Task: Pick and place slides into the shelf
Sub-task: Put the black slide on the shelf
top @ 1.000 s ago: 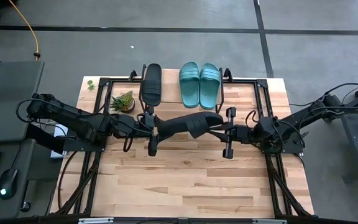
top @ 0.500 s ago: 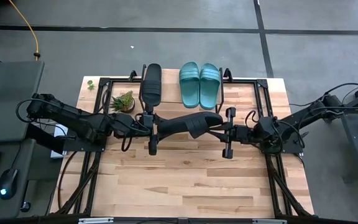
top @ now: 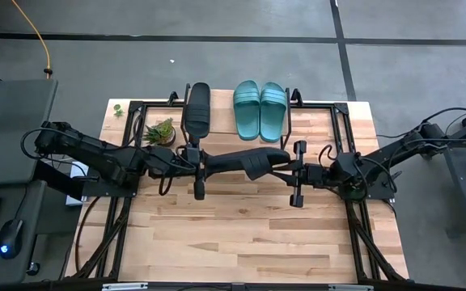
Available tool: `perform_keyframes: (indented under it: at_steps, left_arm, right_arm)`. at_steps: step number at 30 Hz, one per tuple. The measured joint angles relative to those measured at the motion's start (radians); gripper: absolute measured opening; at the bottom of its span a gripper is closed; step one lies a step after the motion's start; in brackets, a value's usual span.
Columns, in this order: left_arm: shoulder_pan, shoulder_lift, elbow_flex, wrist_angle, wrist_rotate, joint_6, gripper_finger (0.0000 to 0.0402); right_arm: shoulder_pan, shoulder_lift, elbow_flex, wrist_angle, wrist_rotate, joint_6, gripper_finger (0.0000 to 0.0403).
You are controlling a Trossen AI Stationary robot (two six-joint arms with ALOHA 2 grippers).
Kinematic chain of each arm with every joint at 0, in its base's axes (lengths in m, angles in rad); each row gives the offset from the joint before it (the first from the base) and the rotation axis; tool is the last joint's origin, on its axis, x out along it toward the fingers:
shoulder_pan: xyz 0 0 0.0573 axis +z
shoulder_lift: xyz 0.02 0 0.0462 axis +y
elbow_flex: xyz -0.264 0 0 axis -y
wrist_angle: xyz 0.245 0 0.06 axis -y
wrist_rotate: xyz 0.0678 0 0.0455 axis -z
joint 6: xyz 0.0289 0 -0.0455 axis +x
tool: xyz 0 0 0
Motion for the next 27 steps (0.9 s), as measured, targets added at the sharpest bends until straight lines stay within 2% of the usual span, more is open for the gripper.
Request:
perform_keyframes:
  at_steps: [2, 6, 12, 20, 23, 27]
  left_arm:
    - [0.0, 0.0, 0.0, -0.002, -0.001, 0.0, 0.0044]
    - [0.0, 0.0, 0.0, -0.004, 0.0, 0.0, 0.0044]
    - [0.0, 0.0, 0.0, -0.005, 0.004, -0.002, 0.0081]
    - [0.0, 0.0, 0.0, -0.021, 0.004, -0.002, 0.0043]
    - [0.0, 0.0, 0.0, -0.025, 0.004, -0.007, 0.0044]
    - [0.0, 0.0, 0.0, -0.028, 0.007, -0.057, 0.0069]
  right_arm:
    - [0.0, 0.0, 0.0, -0.004, 0.0, 0.0, 0.0]
    - [0.0, 0.0, 0.0, -0.019, -0.001, 0.0, 0.0]
    - [0.001, -0.001, 0.0, -0.043, -0.006, -0.016, 0.0006]
    - [0.001, -0.001, 0.001, -0.092, -0.005, -0.018, 0.0077]
    - [0.001, -0.001, 0.001, -0.101, -0.005, -0.042, 0.0103]
    - [0.012, 0.0, 0.001, -0.117, 0.031, -0.11, 0.0127]
